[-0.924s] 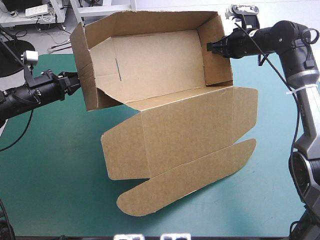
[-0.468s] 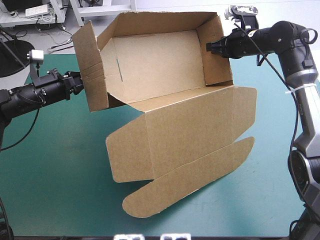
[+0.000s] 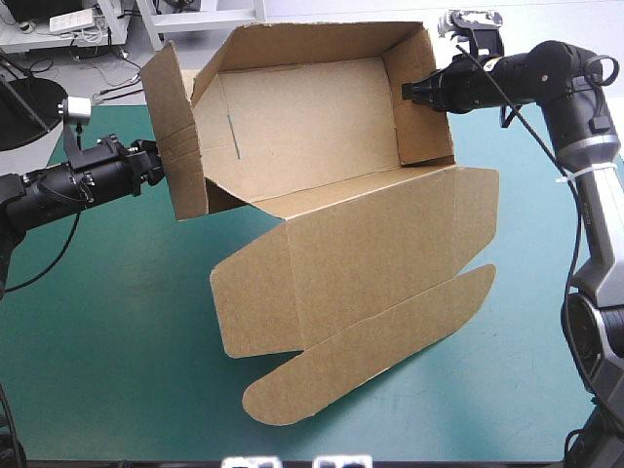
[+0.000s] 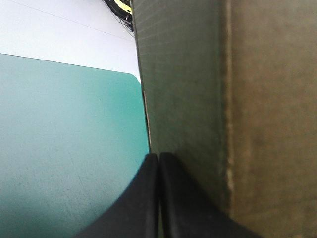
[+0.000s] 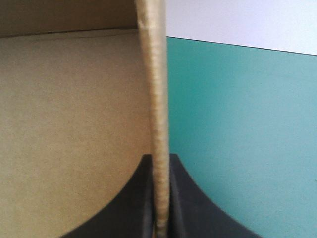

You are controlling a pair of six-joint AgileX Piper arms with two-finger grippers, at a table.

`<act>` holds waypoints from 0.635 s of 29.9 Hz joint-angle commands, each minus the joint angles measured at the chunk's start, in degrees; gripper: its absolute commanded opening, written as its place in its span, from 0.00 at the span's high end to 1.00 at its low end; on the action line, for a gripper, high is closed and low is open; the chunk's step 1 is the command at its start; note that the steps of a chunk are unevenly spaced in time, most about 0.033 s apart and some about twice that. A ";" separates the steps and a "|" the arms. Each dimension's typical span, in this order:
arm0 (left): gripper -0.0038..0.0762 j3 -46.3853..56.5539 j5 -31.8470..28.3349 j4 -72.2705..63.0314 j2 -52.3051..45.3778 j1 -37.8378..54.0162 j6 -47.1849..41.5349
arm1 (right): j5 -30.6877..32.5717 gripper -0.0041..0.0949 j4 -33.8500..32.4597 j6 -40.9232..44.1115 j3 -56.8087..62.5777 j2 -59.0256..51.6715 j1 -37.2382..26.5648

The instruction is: Fold the box

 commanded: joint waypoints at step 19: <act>0.96 -1.92 4.08 -5.94 -1.84 -0.66 2.20 | -2.49 0.98 3.06 -0.16 -1.60 -2.59 -3.34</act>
